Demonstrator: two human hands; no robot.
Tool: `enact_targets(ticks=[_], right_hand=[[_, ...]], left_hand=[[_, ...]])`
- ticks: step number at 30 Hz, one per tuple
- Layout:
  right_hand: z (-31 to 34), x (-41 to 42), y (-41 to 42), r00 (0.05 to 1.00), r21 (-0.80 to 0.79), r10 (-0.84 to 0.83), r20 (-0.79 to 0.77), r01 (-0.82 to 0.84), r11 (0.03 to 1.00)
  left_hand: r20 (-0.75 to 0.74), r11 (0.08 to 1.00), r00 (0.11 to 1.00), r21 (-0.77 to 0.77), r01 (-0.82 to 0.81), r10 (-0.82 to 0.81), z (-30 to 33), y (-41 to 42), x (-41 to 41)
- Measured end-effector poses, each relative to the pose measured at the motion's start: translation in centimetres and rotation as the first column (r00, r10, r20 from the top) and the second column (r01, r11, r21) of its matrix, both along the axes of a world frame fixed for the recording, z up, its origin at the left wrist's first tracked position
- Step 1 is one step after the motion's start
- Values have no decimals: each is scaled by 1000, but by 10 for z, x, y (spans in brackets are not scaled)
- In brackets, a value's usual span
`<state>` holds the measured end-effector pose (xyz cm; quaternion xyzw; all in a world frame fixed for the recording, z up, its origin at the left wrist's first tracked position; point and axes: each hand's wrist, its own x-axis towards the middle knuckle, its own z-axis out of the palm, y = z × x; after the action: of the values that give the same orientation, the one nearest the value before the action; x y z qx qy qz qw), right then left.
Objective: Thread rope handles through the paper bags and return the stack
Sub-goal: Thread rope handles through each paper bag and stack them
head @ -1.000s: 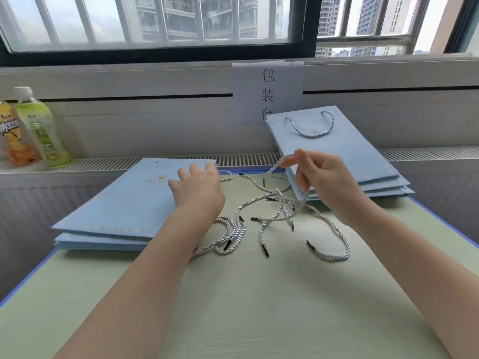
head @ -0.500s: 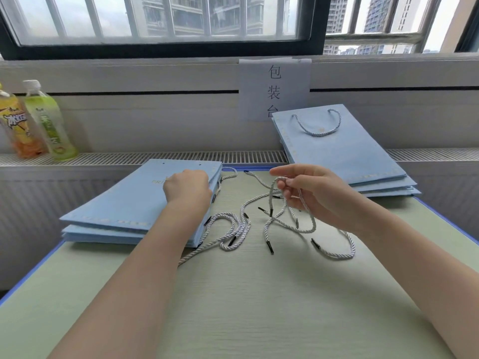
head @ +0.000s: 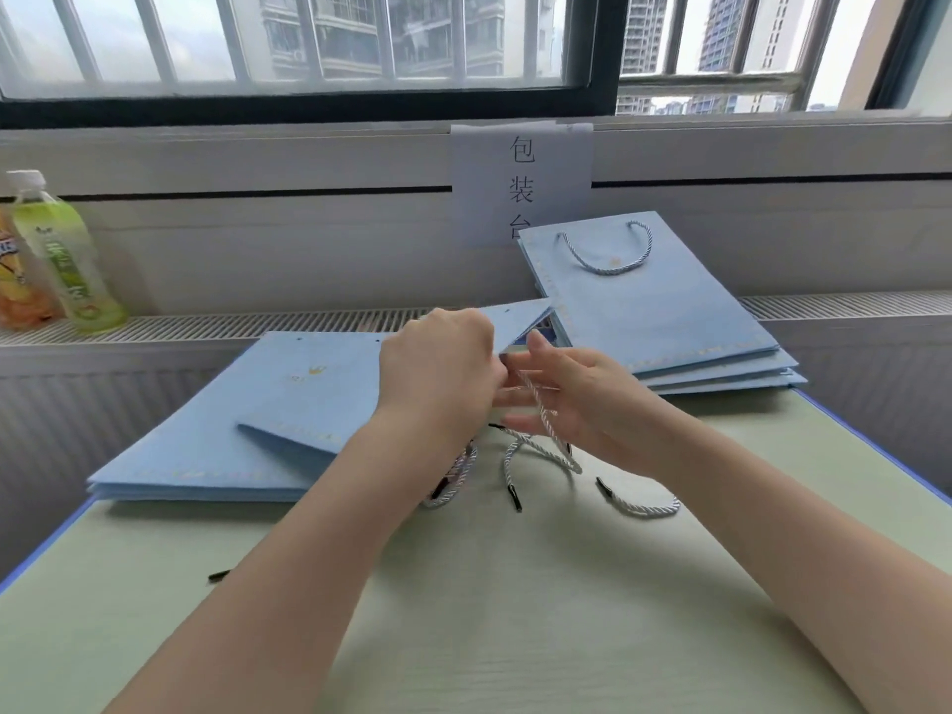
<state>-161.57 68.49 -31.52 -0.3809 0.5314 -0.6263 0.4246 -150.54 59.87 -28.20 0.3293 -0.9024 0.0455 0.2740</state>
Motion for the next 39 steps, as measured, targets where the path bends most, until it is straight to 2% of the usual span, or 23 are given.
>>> enact_targets(ticks=[2,4,7,9,11,13,14,16,17,18,22,25,28,29,30,33,34,36,39], right_hand=[[1,0,1,999,-21,-13,29,14,1000],[-1,-1,1,997,-1,-70,16,70,998],[4,-5,2,973,67,-208,-96,214,974],[13,-9,5,936,69,-308,-171,323,944],[23,-17,10,850,22,-430,-305,458,889],[27,-29,16,724,-18,-507,-468,566,824],[28,-36,19,662,-15,-501,-558,595,804],[27,-45,22,566,11,-410,-715,596,803],[25,-48,22,534,21,-365,-763,585,811],[24,-49,23,508,25,-337,-793,579,815],[19,-57,24,336,-41,-306,-891,612,790],[19,-63,25,266,-84,-345,-900,670,737],[20,-64,27,97,-250,-460,-883,732,634],[21,-64,28,83,-314,-522,-849,715,624],[24,-63,28,139,-355,-591,-794,683,638],[32,-53,26,495,-354,-641,-586,556,752],[34,-48,26,579,-338,-614,-537,519,785],[34,-37,24,699,-293,-533,-476,446,846],[33,-26,23,790,-234,-402,-464,328,915]], left_hand=[[39,996,996,-21,82,-81,-7,6,-4],[25,980,980,29,196,-196,-11,3,-5],[-202,906,930,234,352,-308,-10,-9,-3],[-327,920,925,266,288,-195,-11,-20,-3],[-324,958,946,268,105,-13,-16,-37,-2],[-292,929,945,368,-31,147,-19,-52,2],[-321,883,929,470,-12,183,-21,-59,2],[-449,715,870,675,183,202,-25,-70,2],[-517,626,827,726,286,222,-27,-73,2],[-552,581,798,740,337,240,-29,-74,3],[-601,599,764,709,372,236,-33,-75,6],[-669,578,724,663,476,170,-30,-73,4],[-670,530,737,658,535,88,-27,-65,-1],[-647,519,759,675,525,74,-27,-61,-2],[-614,502,787,700,507,62,-28,-57,-4],[-494,465,869,776,427,25,-33,-49,-11],[-438,517,899,769,376,-2,-35,-47,-12],[-306,687,949,675,269,-70,-38,-46,-16],[-166,878,980,447,172,-108,-44,-42,-18]])
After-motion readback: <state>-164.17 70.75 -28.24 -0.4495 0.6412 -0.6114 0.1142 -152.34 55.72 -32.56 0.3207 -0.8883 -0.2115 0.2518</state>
